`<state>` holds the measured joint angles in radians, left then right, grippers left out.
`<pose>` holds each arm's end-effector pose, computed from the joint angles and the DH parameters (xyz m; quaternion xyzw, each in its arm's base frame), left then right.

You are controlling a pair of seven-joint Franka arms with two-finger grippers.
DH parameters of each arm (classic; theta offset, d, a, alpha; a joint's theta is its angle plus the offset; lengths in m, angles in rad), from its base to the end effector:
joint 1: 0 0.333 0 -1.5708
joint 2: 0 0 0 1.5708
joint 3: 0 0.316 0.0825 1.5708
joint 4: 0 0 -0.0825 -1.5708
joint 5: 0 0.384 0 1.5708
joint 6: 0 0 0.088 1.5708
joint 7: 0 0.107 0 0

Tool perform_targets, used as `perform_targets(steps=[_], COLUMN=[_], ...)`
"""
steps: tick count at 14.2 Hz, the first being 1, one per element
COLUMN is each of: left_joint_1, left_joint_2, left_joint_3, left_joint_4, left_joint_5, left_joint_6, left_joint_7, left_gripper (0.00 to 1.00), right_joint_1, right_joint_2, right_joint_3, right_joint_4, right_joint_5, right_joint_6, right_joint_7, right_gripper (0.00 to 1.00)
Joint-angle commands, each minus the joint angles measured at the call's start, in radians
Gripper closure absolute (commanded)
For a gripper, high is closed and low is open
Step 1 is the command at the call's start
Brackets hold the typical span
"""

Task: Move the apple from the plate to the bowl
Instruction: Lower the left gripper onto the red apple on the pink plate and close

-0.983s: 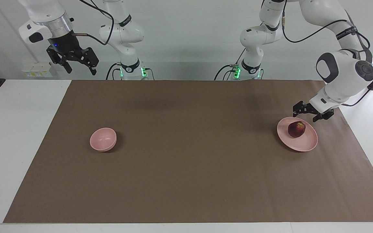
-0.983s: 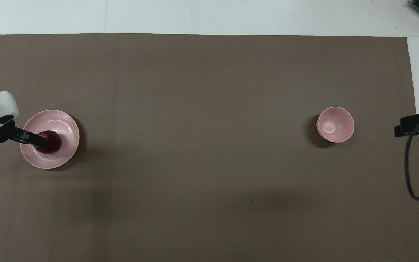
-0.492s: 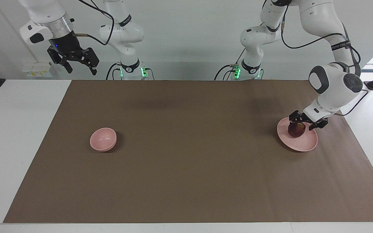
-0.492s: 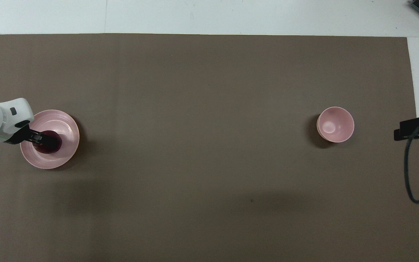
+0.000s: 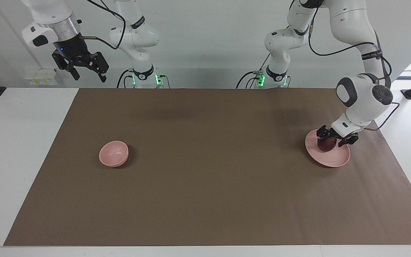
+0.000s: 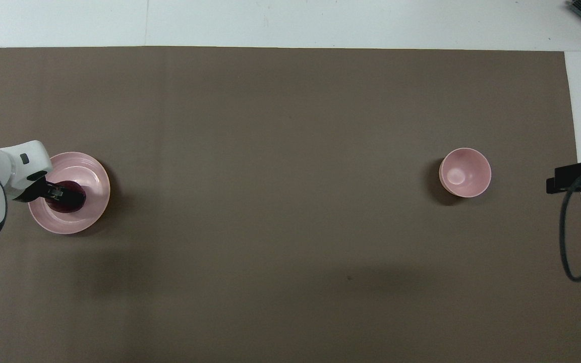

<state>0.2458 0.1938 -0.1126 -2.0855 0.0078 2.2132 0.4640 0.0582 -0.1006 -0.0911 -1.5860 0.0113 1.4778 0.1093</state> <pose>0.5626 0.0767 0.3281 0.9855 -0.1663 -0.0287 0.0170 0.5129 -0.0184 0.6628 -0.9975 0.0703 0.0044 0.0100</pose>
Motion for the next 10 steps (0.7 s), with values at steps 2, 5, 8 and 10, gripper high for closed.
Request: perform_targets(steps=[2,5,8,10], left_joint_1=[0.017,0.007,0.007,0.001], left_joint_2=[-0.01,-0.013,-0.002,0.012], left_joint_3=[-0.01,-0.009,-0.009,-0.009], left_joint_4=[-0.036,-0.028,0.036,0.117], left_joint_5=[0.014,0.014,0.015,0.104], left_joint_6=[0.037,-0.024,-0.147,-0.257], left_joint_7=[0.004,-0.068,-0.073,-0.073], left_gripper=[0.0,1.0,1.0,1.0], right_joint_1=[-0.008,-0.014,-0.015,-0.014], right_joint_2=[-0.034,-0.036,-0.036,-0.037], right_joint_3=[0.007,0.007,0.007,0.007], right_joint_4=[-0.043,-0.045,-0.046,-0.046], right_joint_5=[-0.011,-0.011,-0.011,-0.011], right_joint_6=[0.027,0.029,0.03,0.029], right_joint_7=[-0.019,-0.019,-0.019,-0.017], right_gripper=[0.0,0.0,0.0,0.0])
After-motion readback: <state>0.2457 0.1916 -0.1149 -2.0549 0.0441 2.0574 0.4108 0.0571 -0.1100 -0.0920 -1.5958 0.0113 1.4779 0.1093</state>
